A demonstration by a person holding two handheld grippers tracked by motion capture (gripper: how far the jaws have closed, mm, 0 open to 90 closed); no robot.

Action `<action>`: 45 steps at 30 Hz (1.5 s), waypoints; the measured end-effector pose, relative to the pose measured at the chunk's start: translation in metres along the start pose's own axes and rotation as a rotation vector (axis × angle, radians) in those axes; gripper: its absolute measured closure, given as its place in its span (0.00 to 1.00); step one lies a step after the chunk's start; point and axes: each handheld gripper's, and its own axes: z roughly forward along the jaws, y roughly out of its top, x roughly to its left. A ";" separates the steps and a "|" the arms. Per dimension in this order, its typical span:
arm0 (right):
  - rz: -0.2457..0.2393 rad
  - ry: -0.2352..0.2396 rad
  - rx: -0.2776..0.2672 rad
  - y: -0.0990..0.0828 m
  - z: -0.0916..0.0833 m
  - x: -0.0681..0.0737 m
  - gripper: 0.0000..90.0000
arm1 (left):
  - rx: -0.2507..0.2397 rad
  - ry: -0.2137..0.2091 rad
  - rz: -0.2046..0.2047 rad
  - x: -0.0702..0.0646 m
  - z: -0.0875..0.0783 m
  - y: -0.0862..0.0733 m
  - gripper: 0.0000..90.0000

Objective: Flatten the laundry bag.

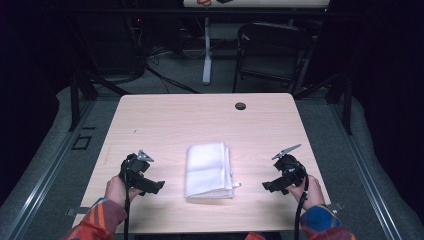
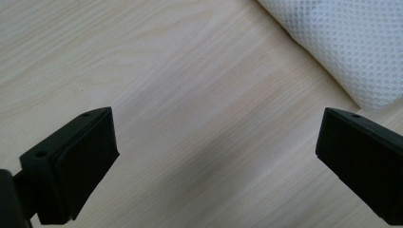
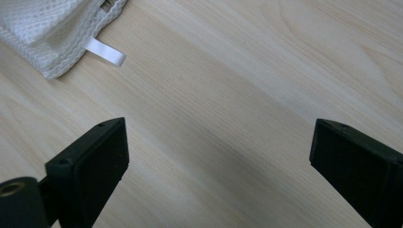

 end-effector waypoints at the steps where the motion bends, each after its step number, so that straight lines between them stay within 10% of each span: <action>1: 0.004 -0.006 -0.002 0.000 0.001 0.000 0.06 | 0.000 -0.011 -0.003 -0.001 0.000 0.001 0.00; 19: -0.026 0.027 -0.001 0.001 -0.003 0.011 0.09 | -0.079 -0.051 0.029 -0.027 0.002 0.024 0.01; 45: -0.039 0.043 0.010 0.005 0.000 0.017 0.12 | -0.056 -0.149 0.201 -0.076 0.038 0.054 0.04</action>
